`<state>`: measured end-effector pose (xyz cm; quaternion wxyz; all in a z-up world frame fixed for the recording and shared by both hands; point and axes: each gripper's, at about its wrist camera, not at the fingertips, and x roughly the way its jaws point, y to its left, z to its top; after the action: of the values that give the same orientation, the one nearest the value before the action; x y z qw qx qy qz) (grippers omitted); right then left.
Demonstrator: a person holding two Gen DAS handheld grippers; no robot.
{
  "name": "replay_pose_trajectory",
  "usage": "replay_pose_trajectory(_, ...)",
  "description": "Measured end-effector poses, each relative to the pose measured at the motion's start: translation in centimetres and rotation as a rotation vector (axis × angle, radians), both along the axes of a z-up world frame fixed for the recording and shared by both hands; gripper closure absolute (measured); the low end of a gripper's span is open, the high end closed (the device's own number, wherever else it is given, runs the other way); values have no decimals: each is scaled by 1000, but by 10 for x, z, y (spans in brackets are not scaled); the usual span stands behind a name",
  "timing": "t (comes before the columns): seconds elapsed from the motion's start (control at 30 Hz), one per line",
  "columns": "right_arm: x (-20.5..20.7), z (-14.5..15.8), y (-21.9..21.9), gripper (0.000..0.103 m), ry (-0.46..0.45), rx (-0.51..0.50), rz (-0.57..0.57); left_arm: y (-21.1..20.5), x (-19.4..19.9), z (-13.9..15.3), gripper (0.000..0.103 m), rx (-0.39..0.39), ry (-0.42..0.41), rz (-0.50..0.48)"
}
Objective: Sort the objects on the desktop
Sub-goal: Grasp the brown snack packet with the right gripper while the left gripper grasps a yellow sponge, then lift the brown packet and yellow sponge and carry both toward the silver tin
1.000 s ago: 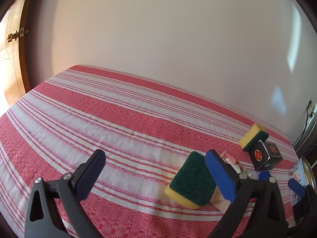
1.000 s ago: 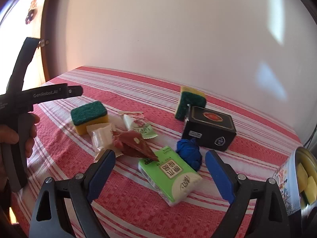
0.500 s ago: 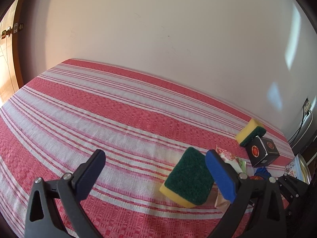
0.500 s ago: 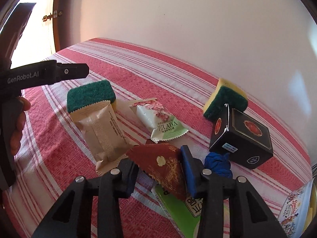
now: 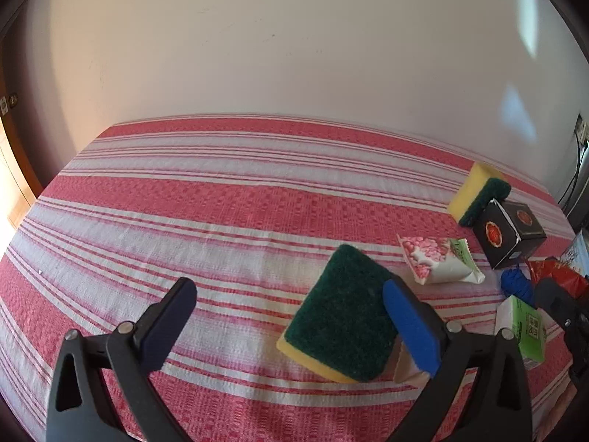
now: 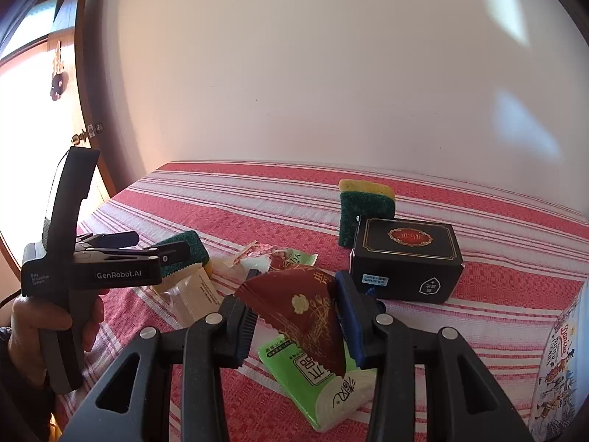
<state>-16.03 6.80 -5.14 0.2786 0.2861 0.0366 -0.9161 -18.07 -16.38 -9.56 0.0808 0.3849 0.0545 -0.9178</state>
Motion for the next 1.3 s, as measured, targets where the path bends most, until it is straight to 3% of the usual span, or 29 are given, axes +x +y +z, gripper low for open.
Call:
replay_pose_trajectory(0.13,7,-2,0,60,0,-14,-7,27,-3,0,0,-110,-14,-89)
replay_pose_trajectory(0.27,8,-3,8,60,-5,-50,-18,45,-19,-15,2,-163,-129,-149)
replay_pose_trajectory(0.3,8,-2,11,60,-7,-57,-23,41,-18,-12,18,-125,-114,-150)
replay_pose_trajectory(0.37,8,-2,14,60,-11,-65,-33,32,-19,-13,31,-27,-116,-171)
replay_pose_trajectory(0.43,8,-2,15,60,-15,-66,-37,22,-17,-11,34,30,-102,-159)
replay_pose_trajectory(0.57,9,-1,17,60,-11,-70,-47,14,-11,-6,60,89,-64,-160)
replay_pose_trajectory(0.7,12,0,20,60,8,-85,-66,12,11,9,70,40,26,-97)
replay_pose_trajectory(0.87,23,6,21,60,120,-69,-111,3,51,31,71,52,219,-54)
replay_pose_trajectory(1.0,39,12,16,60,268,-2,-174,2,69,45,71,54,302,-60)
replay_pose_trajectory(1.07,44,14,16,60,298,8,-183,2,66,44,68,67,275,-72)
replay_pose_trajectory(1.1,45,15,16,60,301,9,-185,0,64,42,58,72,250,-65)
replay_pose_trajectory(1.17,44,16,18,60,297,4,-190,1,47,32,48,84,180,-29)
replay_pose_trajectory(1.3,38,15,21,60,274,-9,-197,-10,29,6,48,191,51,-3)
